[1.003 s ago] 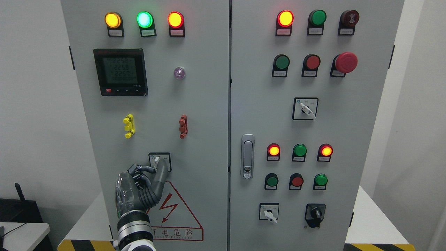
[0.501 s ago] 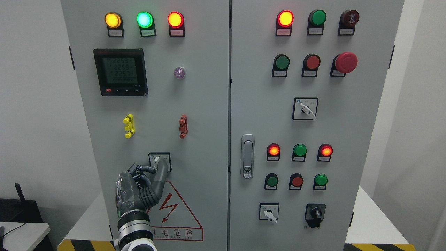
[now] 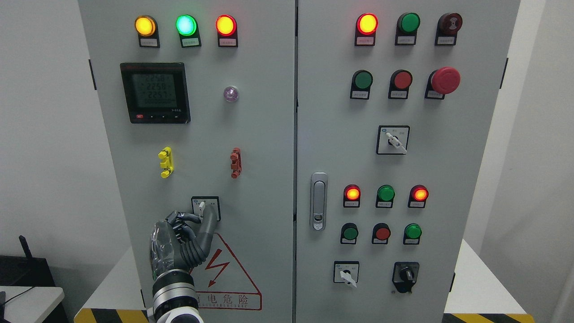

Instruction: Turn on light switch 1

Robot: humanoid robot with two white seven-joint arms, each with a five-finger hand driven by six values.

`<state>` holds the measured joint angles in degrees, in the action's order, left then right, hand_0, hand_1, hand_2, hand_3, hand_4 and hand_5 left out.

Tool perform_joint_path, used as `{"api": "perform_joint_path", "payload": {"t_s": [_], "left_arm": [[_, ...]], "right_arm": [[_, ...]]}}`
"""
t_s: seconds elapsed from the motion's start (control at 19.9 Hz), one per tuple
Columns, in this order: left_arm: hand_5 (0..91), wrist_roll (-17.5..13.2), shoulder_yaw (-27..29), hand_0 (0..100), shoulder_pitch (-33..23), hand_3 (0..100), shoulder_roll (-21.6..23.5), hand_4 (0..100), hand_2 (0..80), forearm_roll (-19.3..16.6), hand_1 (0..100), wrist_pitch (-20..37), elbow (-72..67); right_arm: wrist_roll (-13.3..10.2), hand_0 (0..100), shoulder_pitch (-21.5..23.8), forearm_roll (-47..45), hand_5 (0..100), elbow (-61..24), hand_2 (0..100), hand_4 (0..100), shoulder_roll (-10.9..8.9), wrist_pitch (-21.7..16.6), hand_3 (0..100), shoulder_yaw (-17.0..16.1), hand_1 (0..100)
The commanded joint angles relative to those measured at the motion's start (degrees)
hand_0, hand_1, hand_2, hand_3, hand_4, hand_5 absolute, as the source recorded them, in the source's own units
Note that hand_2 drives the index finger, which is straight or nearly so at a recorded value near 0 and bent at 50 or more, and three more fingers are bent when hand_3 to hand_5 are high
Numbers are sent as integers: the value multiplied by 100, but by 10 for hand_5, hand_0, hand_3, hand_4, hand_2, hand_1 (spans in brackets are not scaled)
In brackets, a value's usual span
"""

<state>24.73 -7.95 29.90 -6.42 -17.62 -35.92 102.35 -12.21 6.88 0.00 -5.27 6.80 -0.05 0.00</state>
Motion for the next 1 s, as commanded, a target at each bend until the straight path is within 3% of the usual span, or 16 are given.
{"api": "perform_joint_path", "payload": {"t_s": [0.0, 0.55, 0.95], "left_arm": [[869, -4, -22, 296, 24, 1000, 0, 1000, 617, -5, 475, -12, 5], [867, -4, -31, 397, 24, 1000, -9, 1000, 620, -5, 453, -12, 13], [865, -12, -31, 588, 24, 1000, -9, 1000, 620, -5, 392, -12, 13]], "right_arm": [[-1, 120, -2, 26, 0, 0, 0, 0, -3, 5, 0, 132, 389], [-1, 120, -2, 26, 0, 0, 0, 0, 6, 5, 0, 132, 389], [-1, 120, -2, 26, 0, 0, 0, 0, -3, 5, 0, 132, 389]]}}
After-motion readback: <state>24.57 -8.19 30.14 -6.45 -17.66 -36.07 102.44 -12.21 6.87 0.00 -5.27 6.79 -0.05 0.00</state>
